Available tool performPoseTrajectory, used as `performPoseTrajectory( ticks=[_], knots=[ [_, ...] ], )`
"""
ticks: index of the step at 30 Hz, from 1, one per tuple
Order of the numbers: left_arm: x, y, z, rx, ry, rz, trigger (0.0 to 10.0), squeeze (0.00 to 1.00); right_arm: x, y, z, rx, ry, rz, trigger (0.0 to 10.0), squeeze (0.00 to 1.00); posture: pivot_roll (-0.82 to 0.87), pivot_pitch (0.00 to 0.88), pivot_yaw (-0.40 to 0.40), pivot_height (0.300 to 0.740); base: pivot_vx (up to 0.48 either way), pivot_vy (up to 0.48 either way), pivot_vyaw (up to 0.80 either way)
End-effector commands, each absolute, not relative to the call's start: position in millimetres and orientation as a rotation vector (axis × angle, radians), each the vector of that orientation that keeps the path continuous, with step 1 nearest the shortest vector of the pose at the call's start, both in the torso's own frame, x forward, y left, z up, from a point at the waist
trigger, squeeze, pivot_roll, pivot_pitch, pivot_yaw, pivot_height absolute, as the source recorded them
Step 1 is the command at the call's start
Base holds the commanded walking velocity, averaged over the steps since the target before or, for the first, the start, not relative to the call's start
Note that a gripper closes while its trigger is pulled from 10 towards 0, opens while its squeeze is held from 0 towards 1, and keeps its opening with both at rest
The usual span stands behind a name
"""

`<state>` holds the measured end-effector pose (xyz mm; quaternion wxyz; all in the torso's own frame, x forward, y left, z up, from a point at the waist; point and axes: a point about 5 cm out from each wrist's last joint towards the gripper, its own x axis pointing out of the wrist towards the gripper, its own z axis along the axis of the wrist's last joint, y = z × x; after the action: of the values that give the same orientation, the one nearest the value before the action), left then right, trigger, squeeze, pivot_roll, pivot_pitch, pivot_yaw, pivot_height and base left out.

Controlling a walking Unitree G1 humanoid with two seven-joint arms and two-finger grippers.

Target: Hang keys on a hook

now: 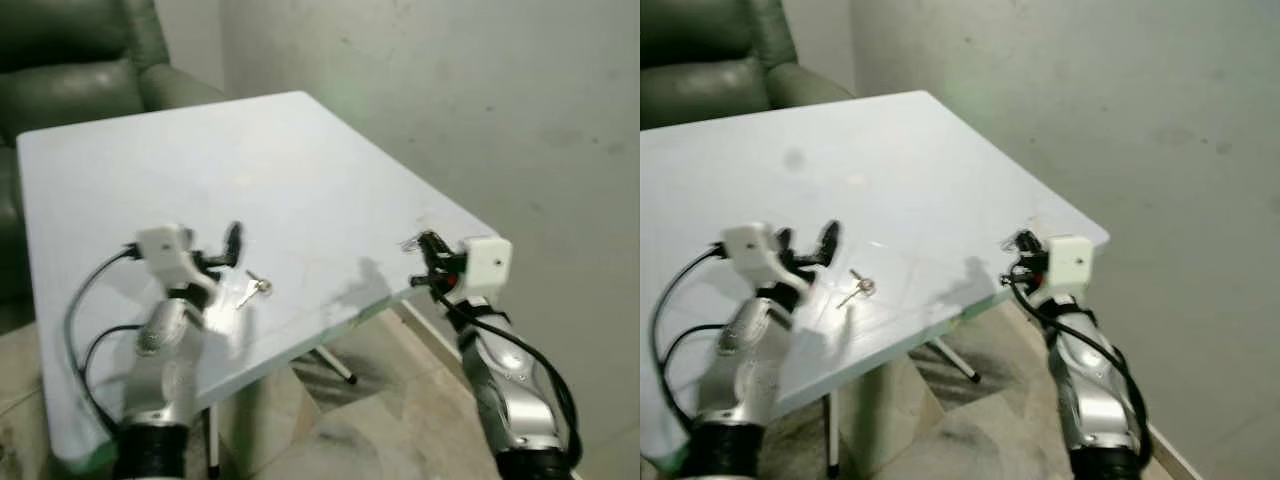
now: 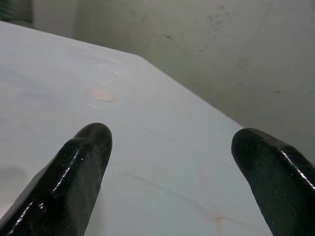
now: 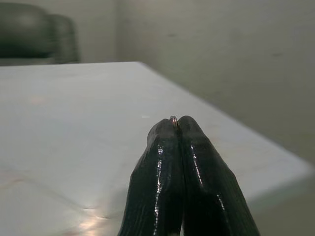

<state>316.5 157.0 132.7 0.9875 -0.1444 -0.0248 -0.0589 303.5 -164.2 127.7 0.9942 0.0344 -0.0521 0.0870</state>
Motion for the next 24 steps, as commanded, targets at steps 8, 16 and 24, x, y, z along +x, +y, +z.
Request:
performPoseTrajectory(
  ticks=[8, 16, 24],
  knots=[
    [318.1, 162.2, 138.3, -0.258, -0.062, -0.116, 10.0, 0.0, 305.7, -158.6, 134.7, 0.077, -0.129, 0.182, 10.0, 0.0, 0.02, 0.0, -0.073, 0.732, 0.0, 0.0, -0.68],
    [318.7, 160.4, 139.7, -0.239, -0.062, -0.126, 10.0, 0.0, 306.6, -158.5, 135.3, 0.079, -0.13, 0.178, 10.0, 0.0, 0.02, 0.0, -0.072, 0.732, 0.0, 0.0, -0.68],
    [318.9, 164.7, 143.6, -0.2, -0.08, -0.125, 10.0, 0.0, 308.0, -159.6, 135.4, 0.076, -0.131, 0.174, 10.0, 0.0, 0.03, 0.0, -0.069, 0.732, 0.0, 0.0, -0.68]
  ],
)
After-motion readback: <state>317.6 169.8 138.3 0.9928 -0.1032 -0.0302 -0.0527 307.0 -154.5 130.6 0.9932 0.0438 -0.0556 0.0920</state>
